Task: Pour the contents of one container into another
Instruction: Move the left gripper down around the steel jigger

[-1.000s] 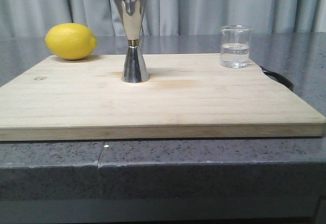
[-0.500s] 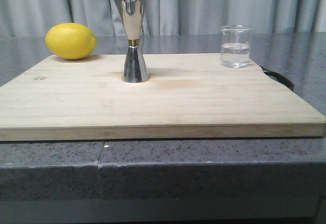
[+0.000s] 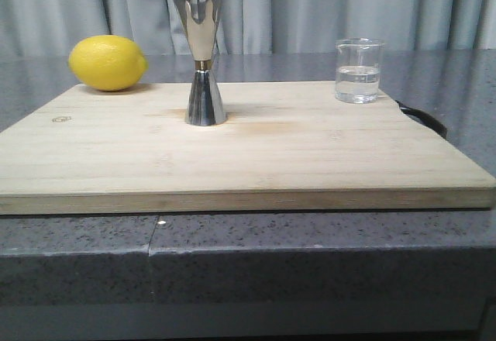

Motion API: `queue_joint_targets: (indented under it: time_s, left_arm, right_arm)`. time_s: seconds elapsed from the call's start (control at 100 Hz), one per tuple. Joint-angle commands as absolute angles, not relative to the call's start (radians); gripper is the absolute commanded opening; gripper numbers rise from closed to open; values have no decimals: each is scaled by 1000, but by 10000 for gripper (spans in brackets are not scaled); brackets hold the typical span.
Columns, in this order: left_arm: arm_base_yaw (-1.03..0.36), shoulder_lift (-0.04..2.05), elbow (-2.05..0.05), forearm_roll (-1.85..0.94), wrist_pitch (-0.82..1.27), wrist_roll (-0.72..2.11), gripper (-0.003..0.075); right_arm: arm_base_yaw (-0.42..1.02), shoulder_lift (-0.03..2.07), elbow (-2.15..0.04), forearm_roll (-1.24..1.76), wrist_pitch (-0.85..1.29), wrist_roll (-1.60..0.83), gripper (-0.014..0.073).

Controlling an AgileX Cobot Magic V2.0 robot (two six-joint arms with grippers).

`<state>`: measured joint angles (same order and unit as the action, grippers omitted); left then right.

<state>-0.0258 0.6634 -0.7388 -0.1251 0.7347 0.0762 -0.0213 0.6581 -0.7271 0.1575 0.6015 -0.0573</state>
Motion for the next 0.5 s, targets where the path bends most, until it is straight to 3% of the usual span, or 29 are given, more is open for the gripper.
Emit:
queue_joint_targets:
  time_s: [0.0, 0.25, 0.49]
  left_arm:
    - [-23, 739, -794, -143, 721, 75, 494]
    - [-23, 960, -862, -449, 888, 352, 494]
    - [-23, 1164, -915, -957, 911, 873, 494]
  right_arm:
    - [-28, 691, -766, 149, 551, -68, 573]
    - [-28, 708, -766, 149, 551, -68, 573]
    - [-28, 708, -766, 149, 552, -68, 573]
